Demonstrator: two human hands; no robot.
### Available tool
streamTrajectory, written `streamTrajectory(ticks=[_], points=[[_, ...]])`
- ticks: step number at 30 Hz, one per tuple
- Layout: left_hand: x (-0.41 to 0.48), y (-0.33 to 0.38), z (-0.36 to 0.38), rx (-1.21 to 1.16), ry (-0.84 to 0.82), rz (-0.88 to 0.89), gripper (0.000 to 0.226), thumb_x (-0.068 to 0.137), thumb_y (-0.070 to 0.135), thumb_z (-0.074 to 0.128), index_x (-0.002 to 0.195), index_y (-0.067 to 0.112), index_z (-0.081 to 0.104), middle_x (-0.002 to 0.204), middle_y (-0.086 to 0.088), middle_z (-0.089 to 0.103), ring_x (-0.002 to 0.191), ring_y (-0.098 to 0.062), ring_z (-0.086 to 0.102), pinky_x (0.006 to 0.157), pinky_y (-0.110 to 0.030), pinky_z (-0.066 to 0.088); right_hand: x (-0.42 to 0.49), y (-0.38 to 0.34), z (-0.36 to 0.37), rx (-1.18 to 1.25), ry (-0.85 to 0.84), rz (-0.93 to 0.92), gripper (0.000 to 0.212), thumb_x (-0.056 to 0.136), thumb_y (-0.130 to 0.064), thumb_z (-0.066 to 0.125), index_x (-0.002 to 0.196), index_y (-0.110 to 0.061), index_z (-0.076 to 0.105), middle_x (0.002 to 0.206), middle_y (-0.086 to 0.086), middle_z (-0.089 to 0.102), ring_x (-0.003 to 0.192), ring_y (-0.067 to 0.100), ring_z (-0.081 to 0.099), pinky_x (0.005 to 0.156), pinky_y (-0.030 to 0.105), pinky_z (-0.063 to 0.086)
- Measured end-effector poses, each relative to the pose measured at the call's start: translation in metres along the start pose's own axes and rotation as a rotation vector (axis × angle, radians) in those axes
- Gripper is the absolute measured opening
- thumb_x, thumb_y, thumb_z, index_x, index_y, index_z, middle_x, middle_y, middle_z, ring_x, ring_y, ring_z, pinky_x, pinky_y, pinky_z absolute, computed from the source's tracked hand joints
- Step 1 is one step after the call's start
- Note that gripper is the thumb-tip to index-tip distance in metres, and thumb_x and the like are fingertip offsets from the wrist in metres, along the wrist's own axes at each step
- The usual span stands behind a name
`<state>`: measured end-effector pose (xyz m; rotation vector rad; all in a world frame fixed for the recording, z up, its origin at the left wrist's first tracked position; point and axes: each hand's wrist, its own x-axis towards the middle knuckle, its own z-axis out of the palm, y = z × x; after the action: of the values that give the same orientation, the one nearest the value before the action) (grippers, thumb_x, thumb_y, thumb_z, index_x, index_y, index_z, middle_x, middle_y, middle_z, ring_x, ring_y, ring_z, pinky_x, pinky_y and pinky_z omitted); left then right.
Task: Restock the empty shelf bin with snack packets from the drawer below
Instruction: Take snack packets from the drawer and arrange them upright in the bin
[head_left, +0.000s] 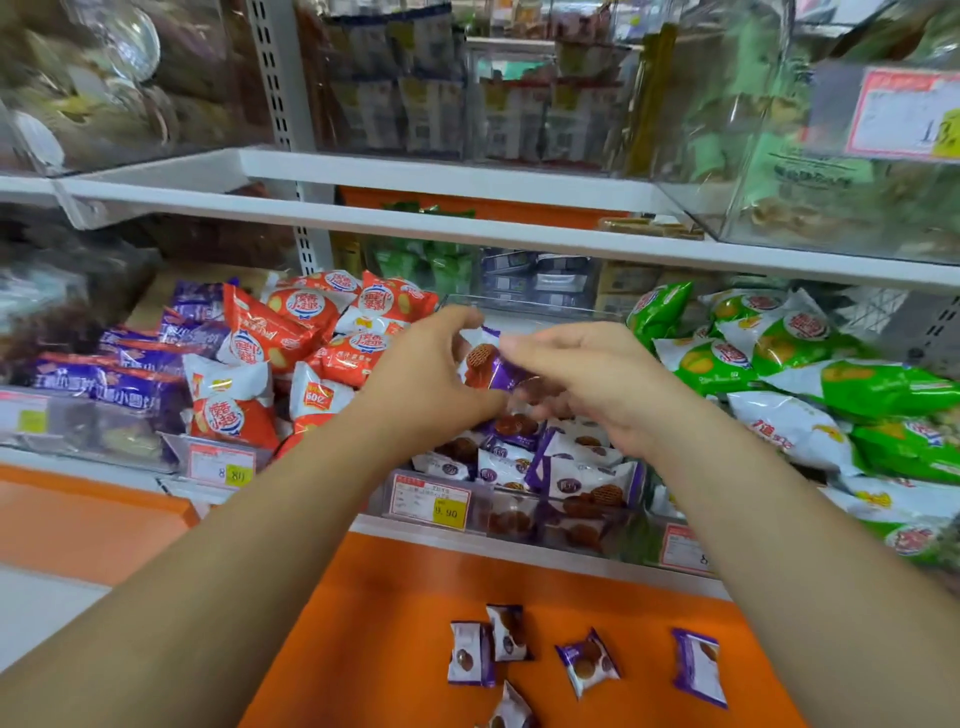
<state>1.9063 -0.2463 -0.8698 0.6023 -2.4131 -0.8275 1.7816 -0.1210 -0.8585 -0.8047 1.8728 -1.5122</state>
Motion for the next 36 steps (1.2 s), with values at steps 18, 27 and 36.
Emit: streamTrajectory(ticks=[18, 27, 36], points=[[0.012, -0.012, -0.008, -0.296, -0.046, -0.012, 0.049, 0.083, 0.020, 0.083, 0.127, 0.024, 0.062, 0.107, 0.004, 0.069, 0.077, 0.001, 0.068, 0.068, -0.015, 0.056, 0.008, 0.006, -0.009, 0.017, -0.054, -0.128, 0.031, 0.083, 0.002, 0.079, 0.110, -0.009, 0.070, 0.088, 0.012, 0.078, 0.071, 0.016, 0.073, 0.060, 0.022, 0.054], [0.014, -0.018, 0.002, -0.416, -0.100, -0.090, 0.023, 0.089, 0.016, 0.078, 0.111, 0.016, 0.070, 0.092, -0.005, 0.078, 0.085, -0.021, 0.076, 0.081, -0.043, 0.063, 0.011, 0.014, -0.004, 0.236, 0.024, -0.038, 0.033, 0.080, 0.009, 0.078, 0.106, -0.006, 0.064, 0.095, 0.013, 0.078, 0.085, 0.026, 0.077, 0.081, 0.043, 0.064], [0.024, -0.022, 0.026, 0.354, -0.303, 0.103, 0.035, 0.088, 0.020, 0.076, 0.121, 0.032, 0.071, 0.101, 0.009, 0.060, 0.092, -0.012, 0.055, 0.078, -0.020, 0.038, 0.022, 0.032, -0.028, -0.335, 0.132, -0.196, 0.021, 0.089, -0.002, 0.072, 0.087, -0.022, 0.075, 0.091, 0.017, 0.074, 0.076, 0.015, 0.064, 0.078, 0.037, 0.057]])
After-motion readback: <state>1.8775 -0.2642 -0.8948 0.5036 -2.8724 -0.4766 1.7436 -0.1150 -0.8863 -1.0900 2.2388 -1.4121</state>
